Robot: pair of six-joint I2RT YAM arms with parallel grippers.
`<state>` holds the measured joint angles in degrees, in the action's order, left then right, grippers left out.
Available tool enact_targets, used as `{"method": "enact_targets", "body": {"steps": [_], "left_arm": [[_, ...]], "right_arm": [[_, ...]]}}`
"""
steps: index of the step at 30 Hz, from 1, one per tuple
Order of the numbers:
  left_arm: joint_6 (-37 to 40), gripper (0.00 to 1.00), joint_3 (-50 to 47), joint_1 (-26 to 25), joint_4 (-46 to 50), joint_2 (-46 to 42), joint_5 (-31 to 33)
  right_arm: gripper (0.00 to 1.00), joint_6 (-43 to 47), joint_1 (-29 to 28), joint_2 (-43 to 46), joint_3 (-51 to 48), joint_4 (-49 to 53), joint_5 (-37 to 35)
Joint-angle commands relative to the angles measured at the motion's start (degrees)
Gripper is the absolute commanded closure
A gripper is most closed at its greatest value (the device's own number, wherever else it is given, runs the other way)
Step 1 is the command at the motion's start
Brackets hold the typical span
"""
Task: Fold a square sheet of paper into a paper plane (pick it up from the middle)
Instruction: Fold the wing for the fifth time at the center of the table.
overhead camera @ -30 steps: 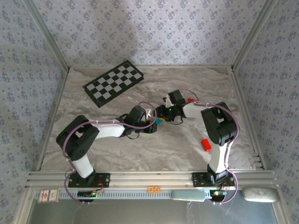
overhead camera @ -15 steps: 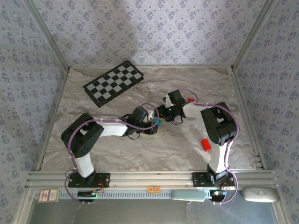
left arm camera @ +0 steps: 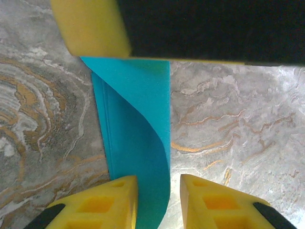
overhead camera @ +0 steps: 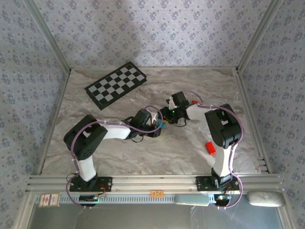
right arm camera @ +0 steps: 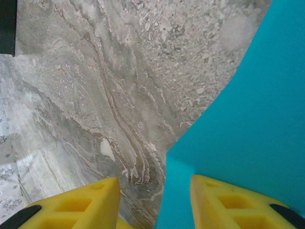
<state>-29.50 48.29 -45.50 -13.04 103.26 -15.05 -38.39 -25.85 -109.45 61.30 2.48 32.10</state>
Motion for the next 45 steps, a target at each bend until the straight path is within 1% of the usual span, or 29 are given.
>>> {"method": "enact_targets", "body": {"steps": [1,5,17,22,24,28,29,34,40,43,45], "left_arm": [[-1.49,0.72,-1.23,0.32,0.74,2.11,-0.68],[-2.49,0.76,-1.55,0.98,0.04,2.14,-1.64],[-1.43,0.88,-1.28,1.64,0.47,0.81,-2.56],[-2.03,0.88,-1.27,1.91,0.47,0.03,-3.32],[-2.14,0.88,-1.29,1.99,0.59,-0.38,-3.41],[-2.23,0.88,-1.36,1.99,0.65,-0.95,-3.49],[-2.23,0.88,-1.36,2.01,0.73,-1.0,-3.5],[-2.32,0.88,-1.52,2.08,0.73,-1.47,-3.26],[-0.67,0.77,-2.36,1.99,0.43,-4.64,-0.69],[2.17,0.66,-2.96,1.43,0.62,-6.5,2.11],[4.61,0.6,-3.29,0.76,0.56,-7.46,3.77]], "right_arm": [[0.56,-0.64,0.4,-0.59,1.41,2.43,-0.28],[0.56,-0.56,0.7,-0.41,1.81,2.79,-0.13],[0.56,1.05,1.57,-0.33,3.69,5.55,-1.27],[0.56,1.92,1.65,-1.18,5.07,8.26,-3.46],[0.57,4.26,1.63,-1.76,5.76,9.54,-4.31],[0.57,6.15,1.68,-2.69,6.55,12.24,-6.78],[0.57,6.53,1.69,-2.95,8.67,12.73,-7.34],[0.57,8.27,1.64,-3.85,10.76,16.17,-10.53],[0.57,8.6,1.33,-4.27,11.99,18.69,-12.15],[0.57,8.17,1.07,-4.67,12.68,19.64,-12.06],[0.57,7.84,1.05,-5.05,13.21,20.42,-11.94]]}}
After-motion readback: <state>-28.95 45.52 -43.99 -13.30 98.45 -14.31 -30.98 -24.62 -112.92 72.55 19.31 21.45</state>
